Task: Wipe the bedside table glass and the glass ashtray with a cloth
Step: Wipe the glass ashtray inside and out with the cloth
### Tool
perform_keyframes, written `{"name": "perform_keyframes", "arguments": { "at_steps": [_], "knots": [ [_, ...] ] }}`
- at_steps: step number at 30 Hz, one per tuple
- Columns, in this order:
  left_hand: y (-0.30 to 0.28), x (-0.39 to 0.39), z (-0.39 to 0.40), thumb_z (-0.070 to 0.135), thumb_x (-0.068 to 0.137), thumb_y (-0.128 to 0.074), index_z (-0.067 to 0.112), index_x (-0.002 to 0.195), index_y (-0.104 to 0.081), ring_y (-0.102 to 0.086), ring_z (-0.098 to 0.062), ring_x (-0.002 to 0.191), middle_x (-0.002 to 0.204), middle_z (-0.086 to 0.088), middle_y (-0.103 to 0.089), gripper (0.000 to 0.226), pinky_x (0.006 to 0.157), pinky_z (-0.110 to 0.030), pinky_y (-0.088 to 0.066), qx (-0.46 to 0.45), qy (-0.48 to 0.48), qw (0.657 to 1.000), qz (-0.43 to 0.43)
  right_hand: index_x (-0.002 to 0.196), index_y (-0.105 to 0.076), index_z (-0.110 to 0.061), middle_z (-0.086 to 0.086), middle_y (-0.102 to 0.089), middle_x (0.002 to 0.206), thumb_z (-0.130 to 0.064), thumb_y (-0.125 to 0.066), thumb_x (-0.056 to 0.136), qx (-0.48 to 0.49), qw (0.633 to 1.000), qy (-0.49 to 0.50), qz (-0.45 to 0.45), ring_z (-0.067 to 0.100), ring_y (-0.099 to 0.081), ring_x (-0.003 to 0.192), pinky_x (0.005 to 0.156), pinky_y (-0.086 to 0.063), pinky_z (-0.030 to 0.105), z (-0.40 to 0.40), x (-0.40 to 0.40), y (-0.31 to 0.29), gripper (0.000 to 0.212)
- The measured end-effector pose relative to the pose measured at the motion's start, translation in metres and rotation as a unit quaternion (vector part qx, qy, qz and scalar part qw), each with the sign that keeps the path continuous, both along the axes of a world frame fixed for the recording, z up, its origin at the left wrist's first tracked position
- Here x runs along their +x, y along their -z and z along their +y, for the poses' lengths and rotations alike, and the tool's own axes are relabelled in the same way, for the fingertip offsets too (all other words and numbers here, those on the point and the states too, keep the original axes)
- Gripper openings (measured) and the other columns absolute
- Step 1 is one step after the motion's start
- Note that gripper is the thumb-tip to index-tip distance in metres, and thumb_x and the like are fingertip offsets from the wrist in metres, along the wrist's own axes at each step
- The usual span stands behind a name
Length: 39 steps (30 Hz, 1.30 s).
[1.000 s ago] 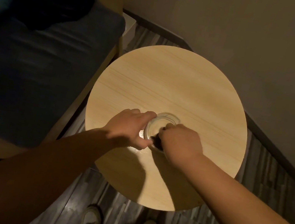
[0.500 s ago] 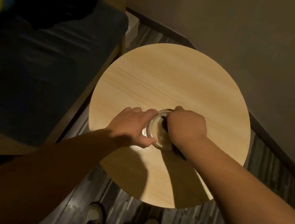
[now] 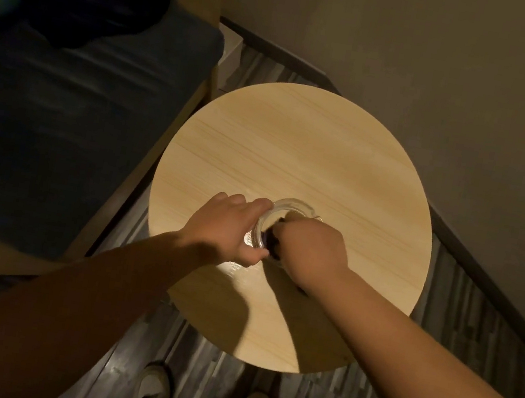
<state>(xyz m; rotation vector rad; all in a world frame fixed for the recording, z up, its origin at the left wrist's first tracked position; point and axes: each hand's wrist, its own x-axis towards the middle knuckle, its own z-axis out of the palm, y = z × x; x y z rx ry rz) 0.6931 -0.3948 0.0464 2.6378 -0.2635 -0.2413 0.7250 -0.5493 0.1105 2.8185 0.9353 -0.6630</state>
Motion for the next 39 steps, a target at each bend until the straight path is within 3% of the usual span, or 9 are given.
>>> {"name": "perform_keyframes", "arguments": {
  "at_steps": [4,9,16,18,21,27,29,35,39],
  "knots": [
    [-0.007,0.002,0.000,0.054,0.074,-0.066,0.024,0.127,-0.043,-0.044,-0.018,0.076,0.081,0.008,-0.043,0.065,0.078,-0.037,-0.039,-0.009,-0.006,1.000,0.003,0.105,-0.063,-0.019,0.003,-0.052,0.104,-0.028,-0.052,0.088,-0.004,0.996,0.044,-0.078,0.028,-0.055,0.086,0.058,-0.032,0.032,-0.001,0.021,-0.003,0.022],
    [-0.003,0.000,0.000,0.051,0.075,-0.066,0.024,0.133,-0.040,-0.038,-0.016,0.080,0.085,0.007,-0.043,0.070,0.078,-0.034,-0.033,-0.004,0.005,1.000,0.010,0.109,-0.062,-0.021,0.001,-0.056,0.109,-0.030,-0.053,0.090,0.007,0.999,-0.026,-0.035,0.028,-0.058,0.089,0.057,-0.029,0.030,-0.005,-0.001,0.003,0.023],
    [-0.007,-0.002,-0.001,0.054,0.074,-0.067,0.026,0.128,-0.042,-0.043,-0.016,0.077,0.082,0.008,-0.046,0.066,0.082,-0.037,-0.040,-0.024,-0.033,0.999,0.016,0.106,-0.061,-0.022,0.001,-0.053,0.096,-0.032,-0.049,0.094,0.126,0.979,0.118,-0.108,0.023,-0.055,0.080,0.061,-0.049,0.037,-0.054,0.015,0.005,0.020],
    [-0.005,-0.002,-0.001,0.054,0.074,-0.068,0.025,0.129,-0.043,-0.043,-0.015,0.077,0.081,0.009,-0.048,0.067,0.081,-0.036,-0.038,-0.030,-0.037,0.999,0.008,0.104,-0.061,-0.021,0.001,-0.059,0.098,-0.033,-0.048,0.096,0.214,0.935,0.272,-0.074,0.021,-0.057,0.084,0.071,-0.052,0.043,-0.086,0.007,0.000,0.019],
    [-0.002,-0.002,-0.001,0.052,0.074,-0.070,0.024,0.130,-0.044,-0.043,-0.013,0.077,0.079,0.011,-0.048,0.068,0.082,-0.035,-0.037,-0.046,-0.037,0.998,0.003,0.093,-0.061,-0.019,0.006,-0.064,0.089,-0.035,-0.048,0.097,0.323,0.793,0.509,0.085,0.026,-0.060,0.083,0.080,-0.051,0.052,-0.095,-0.006,0.012,0.021],
    [0.001,0.002,0.001,0.050,0.076,-0.069,0.019,0.131,-0.043,-0.042,-0.014,0.076,0.081,0.008,-0.046,0.069,0.076,-0.034,-0.033,-0.034,-0.008,0.999,-0.008,0.098,-0.055,-0.012,0.005,-0.059,0.087,-0.030,-0.033,0.100,0.363,0.740,0.559,0.090,0.026,-0.058,0.086,0.075,-0.046,0.041,-0.045,-0.009,0.046,0.028],
    [0.003,0.005,0.001,0.050,0.076,-0.069,0.016,0.132,-0.042,-0.042,-0.015,0.077,0.083,0.006,-0.045,0.070,0.074,-0.032,-0.030,-0.032,-0.004,0.999,-0.011,0.099,-0.054,-0.011,0.005,-0.058,0.090,-0.031,-0.029,0.101,0.350,0.760,0.542,0.074,0.026,-0.056,0.087,0.078,-0.046,0.041,-0.042,-0.003,0.050,0.032],
    [0.003,0.013,0.007,0.047,0.076,-0.070,0.017,0.137,-0.037,-0.046,-0.016,0.082,0.089,0.005,-0.050,0.076,0.072,-0.030,-0.030,-0.036,0.026,0.999,0.003,0.106,-0.056,-0.009,0.009,-0.058,0.099,-0.034,-0.025,0.103,0.252,0.911,0.325,0.032,0.024,-0.052,0.084,0.068,-0.033,0.031,-0.041,0.040,0.046,0.040],
    [0.001,0.025,0.020,0.051,0.075,-0.068,0.028,0.133,-0.034,-0.048,-0.012,0.081,0.090,0.009,-0.052,0.072,0.069,-0.030,-0.037,-0.034,0.080,0.995,0.043,0.117,-0.055,-0.015,0.008,-0.056,0.108,-0.039,-0.025,0.102,0.207,0.954,0.215,0.022,0.024,-0.055,0.091,0.071,-0.040,0.033,-0.040,0.051,0.051,0.042]
  ]
}}
